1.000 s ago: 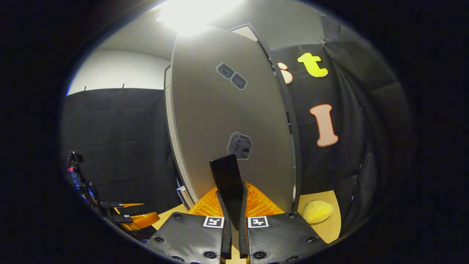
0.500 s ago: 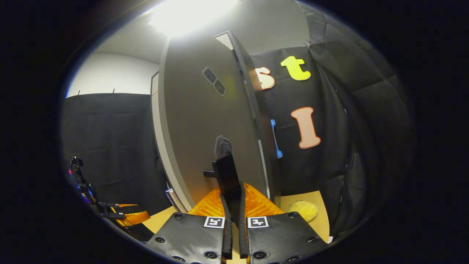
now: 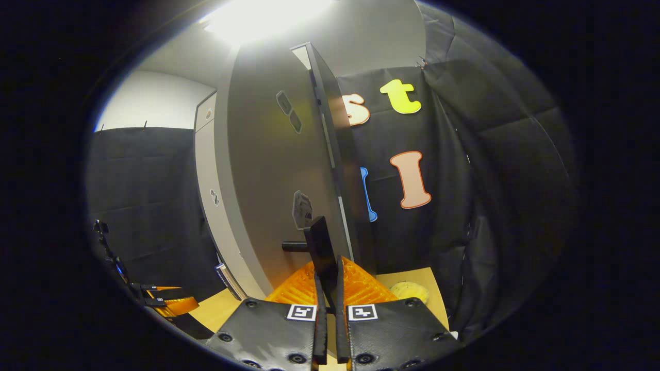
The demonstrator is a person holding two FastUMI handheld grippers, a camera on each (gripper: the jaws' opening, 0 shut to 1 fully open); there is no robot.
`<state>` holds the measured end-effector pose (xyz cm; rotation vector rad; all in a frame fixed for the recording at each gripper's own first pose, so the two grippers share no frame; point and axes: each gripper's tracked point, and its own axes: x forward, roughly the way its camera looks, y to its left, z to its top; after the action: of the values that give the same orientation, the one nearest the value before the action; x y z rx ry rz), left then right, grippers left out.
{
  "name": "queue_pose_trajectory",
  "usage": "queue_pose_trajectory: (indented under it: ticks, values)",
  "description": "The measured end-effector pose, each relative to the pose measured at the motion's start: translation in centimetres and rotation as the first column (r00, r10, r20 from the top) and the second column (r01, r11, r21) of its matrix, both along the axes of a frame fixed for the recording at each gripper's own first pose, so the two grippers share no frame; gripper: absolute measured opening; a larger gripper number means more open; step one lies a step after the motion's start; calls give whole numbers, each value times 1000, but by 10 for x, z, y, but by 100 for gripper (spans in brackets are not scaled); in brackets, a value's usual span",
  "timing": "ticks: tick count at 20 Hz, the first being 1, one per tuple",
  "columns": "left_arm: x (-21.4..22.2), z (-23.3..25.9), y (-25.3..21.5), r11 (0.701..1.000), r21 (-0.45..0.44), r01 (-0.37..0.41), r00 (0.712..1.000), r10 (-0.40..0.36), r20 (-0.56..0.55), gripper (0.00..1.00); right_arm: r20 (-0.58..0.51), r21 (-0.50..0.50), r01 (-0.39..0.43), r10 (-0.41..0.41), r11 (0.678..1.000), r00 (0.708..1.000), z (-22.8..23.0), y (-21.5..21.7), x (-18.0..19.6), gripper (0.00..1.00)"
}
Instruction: Open the right door of the double-door shoe cabinet with the right hand, and open the left door with the left hand.
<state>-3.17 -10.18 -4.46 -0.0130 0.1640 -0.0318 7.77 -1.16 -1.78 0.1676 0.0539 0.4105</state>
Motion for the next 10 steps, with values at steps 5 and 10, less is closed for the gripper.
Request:
queue_pose_trajectory:
  ticks: [5, 10]
  values:
    - [0, 7, 22, 1000, 18, -14, 1000, 14, 7, 98, -25, 16, 54, -54, 998, 998, -1, -2, 1, 8]
    - [-7, -1, 66, 998, -14, -62, 998, 61, -27, 96, -63, 7, 111, -111, 994, 992, -4, -6, -1, 8]
